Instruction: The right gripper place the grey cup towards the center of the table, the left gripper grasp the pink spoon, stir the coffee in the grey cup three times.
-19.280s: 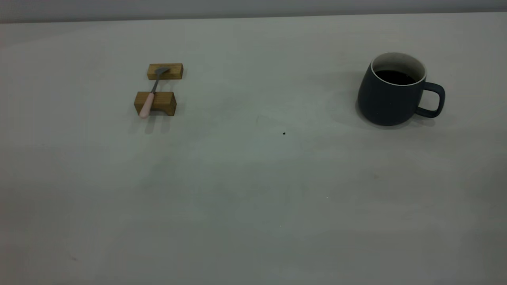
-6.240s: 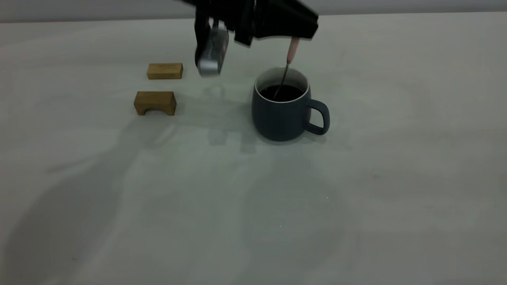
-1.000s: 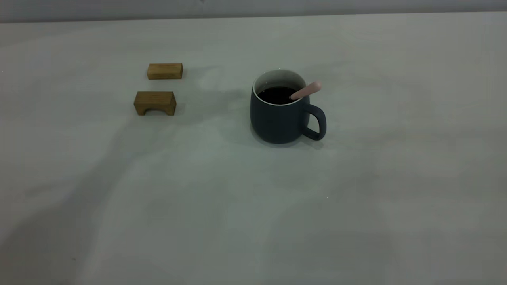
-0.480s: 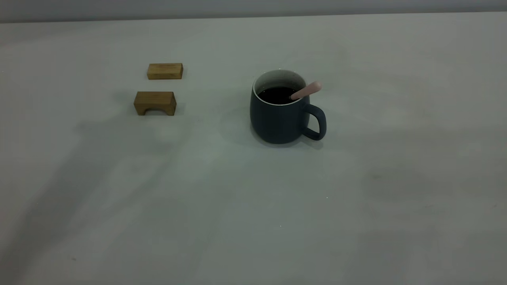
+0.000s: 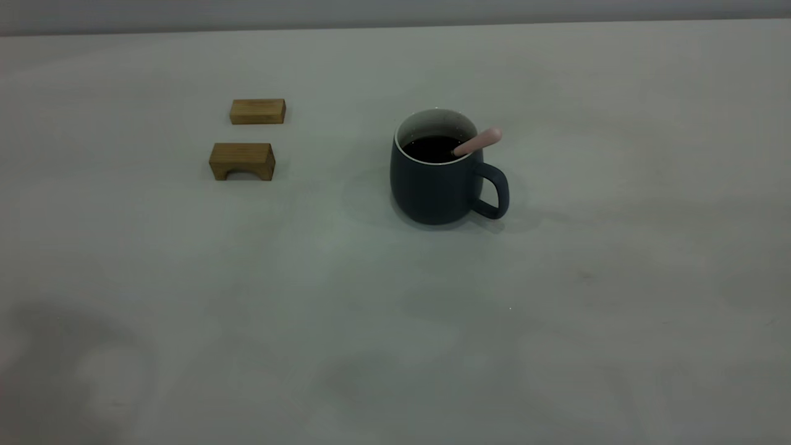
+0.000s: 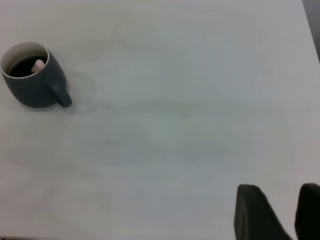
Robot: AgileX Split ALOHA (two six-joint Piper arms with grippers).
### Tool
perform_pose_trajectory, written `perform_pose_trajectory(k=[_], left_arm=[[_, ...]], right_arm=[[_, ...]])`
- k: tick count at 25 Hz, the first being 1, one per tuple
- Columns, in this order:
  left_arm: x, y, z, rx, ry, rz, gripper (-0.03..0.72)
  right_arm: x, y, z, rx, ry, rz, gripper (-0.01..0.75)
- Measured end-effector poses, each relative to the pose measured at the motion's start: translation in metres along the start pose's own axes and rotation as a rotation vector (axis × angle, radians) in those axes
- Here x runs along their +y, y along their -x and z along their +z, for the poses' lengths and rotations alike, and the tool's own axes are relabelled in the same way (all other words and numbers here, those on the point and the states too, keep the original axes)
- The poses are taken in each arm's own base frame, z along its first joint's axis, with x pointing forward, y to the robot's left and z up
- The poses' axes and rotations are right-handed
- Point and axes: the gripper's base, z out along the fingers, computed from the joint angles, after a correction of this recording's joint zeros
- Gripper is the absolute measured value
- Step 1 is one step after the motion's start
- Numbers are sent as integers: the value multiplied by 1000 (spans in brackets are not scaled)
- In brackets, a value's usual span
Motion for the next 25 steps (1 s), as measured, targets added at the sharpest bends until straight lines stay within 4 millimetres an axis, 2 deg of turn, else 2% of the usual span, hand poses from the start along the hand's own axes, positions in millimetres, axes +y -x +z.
perform_pose_trajectory(k=[6,11,20,25], left_arm=[[21,-74,15,-24,36,-174,381],[21,-121,24,-139,74,-272,381],[13,-160,17,-413,96,-289,381],[11,-171,15,-490,99,-282,382]], right_arm=[[0,0,0,0,0,0,240],[0,0,0,0,0,0,240],[0,0,0,0,0,0,240],[0,0,0,0,0,0,240]])
